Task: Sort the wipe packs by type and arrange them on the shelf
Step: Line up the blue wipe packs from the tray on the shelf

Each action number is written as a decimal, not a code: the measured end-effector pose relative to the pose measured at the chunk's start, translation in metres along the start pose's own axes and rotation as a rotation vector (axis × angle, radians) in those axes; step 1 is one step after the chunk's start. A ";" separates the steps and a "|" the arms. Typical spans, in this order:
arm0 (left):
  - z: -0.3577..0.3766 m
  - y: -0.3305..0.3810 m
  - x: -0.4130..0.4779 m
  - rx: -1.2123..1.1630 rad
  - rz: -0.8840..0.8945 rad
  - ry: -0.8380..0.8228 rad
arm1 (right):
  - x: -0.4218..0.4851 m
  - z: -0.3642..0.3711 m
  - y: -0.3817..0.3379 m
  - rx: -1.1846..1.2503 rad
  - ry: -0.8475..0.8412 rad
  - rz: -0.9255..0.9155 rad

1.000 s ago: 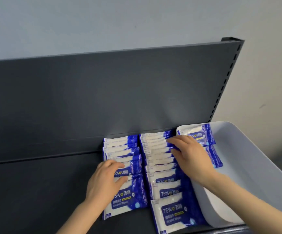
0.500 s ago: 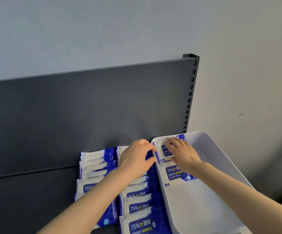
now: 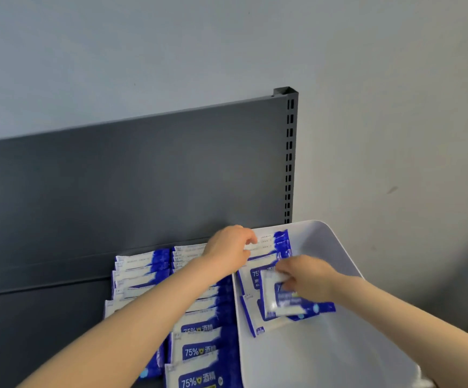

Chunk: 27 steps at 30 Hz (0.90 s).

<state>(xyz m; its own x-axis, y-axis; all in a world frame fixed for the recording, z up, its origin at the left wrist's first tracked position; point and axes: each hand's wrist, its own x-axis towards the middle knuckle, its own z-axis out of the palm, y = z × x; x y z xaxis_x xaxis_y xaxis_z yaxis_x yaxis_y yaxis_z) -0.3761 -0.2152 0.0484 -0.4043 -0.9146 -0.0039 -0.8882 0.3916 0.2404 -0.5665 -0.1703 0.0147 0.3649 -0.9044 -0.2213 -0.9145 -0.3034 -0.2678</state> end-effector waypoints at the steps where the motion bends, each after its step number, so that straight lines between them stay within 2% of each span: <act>1: 0.007 0.007 0.003 0.040 0.011 -0.044 | -0.003 0.007 -0.004 -0.041 -0.049 -0.039; 4: 0.028 0.023 0.011 0.212 0.034 -0.101 | -0.009 0.028 -0.009 -0.131 -0.093 -0.104; 7: 0.041 0.034 0.017 0.376 0.017 -0.091 | -0.014 0.037 -0.005 -0.156 -0.072 -0.085; 13: 0.061 0.040 0.025 0.507 -0.044 -0.092 | -0.024 0.035 -0.004 -0.101 0.010 -0.037; 17: 0.061 0.042 0.028 0.517 -0.039 -0.083 | -0.035 0.033 -0.007 -0.074 -0.054 -0.044; 22: 0.058 0.036 0.027 0.460 -0.027 -0.125 | -0.042 0.025 -0.006 -0.294 0.124 -0.102; 27: 0.059 0.038 0.018 0.301 0.049 -0.242 | -0.053 0.030 -0.004 -0.387 0.043 -0.114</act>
<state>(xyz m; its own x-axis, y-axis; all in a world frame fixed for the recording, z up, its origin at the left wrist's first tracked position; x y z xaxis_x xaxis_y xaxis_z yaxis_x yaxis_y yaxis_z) -0.4298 -0.2107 0.0004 -0.4552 -0.8582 -0.2371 -0.8766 0.4787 -0.0497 -0.5769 -0.1123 -0.0006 0.4680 -0.8675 -0.1688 -0.8698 -0.4859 0.0859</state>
